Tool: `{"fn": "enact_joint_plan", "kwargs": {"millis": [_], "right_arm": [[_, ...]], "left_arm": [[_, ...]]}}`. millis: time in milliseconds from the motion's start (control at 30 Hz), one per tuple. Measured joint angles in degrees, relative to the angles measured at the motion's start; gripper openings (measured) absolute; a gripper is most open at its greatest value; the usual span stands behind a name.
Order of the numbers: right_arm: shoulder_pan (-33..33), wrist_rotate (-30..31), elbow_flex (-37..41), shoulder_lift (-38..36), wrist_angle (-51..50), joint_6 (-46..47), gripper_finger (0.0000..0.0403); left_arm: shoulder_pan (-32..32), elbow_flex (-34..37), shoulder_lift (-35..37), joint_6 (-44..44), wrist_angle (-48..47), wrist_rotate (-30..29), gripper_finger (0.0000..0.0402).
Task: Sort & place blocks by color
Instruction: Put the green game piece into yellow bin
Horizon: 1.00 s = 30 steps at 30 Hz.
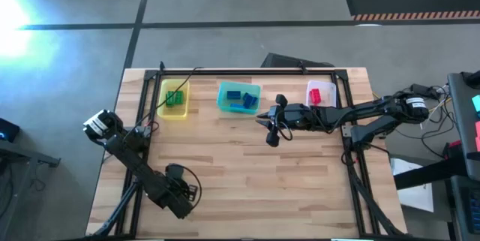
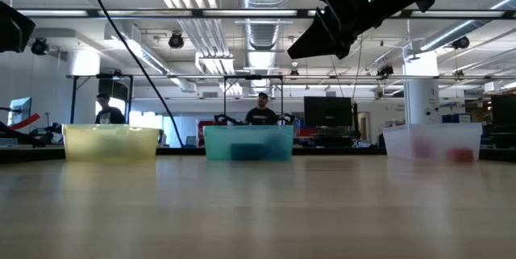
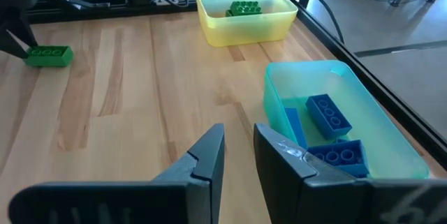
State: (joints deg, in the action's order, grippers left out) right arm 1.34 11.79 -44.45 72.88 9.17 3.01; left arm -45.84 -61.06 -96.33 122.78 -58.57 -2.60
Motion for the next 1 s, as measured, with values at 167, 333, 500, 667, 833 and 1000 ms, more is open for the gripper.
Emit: {"fn": "enact_joint_plan", "kwargs": {"millis": [167, 333, 500, 667, 833, 1000], "right_arm": [[0.0, 0.0, 0.0, 0.0, 0.0, 0.0, 0.0068], [0.0, 0.0, 0.0, 0.0, 0.07, 0.0, 0.0068], [0.0, 0.01, 0.0, 0.0, 0.07, -0.02, 0.0068], [0.0, 0.0, 0.0, 0.0, 0.07, -0.02, 0.0068], [0.0, 0.02, 0.0, 0.35, 0.09, -0.09, 0.0068], [0.0, 0.02, 0.0, 1.37, 0.05, -0.15, 0.0068]], "left_arm": [[-0.02, -0.04, 0.57, -0.32, 1.44, 0.25, 0.0116], [-0.02, -0.09, 1.14, -0.68, 3.58, 0.34, 0.0163], [-0.02, 1.12, 0.85, -0.65, 3.45, 0.34, 0.0225], [0.0, 3.49, 0.79, -0.65, 1.77, -0.33, 0.0262], [0.0, 6.49, 0.79, -0.28, 3.46, -1.21, 0.0267], [-0.02, 8.85, 0.96, -0.06, 5.55, -1.58, 0.0267]]}}
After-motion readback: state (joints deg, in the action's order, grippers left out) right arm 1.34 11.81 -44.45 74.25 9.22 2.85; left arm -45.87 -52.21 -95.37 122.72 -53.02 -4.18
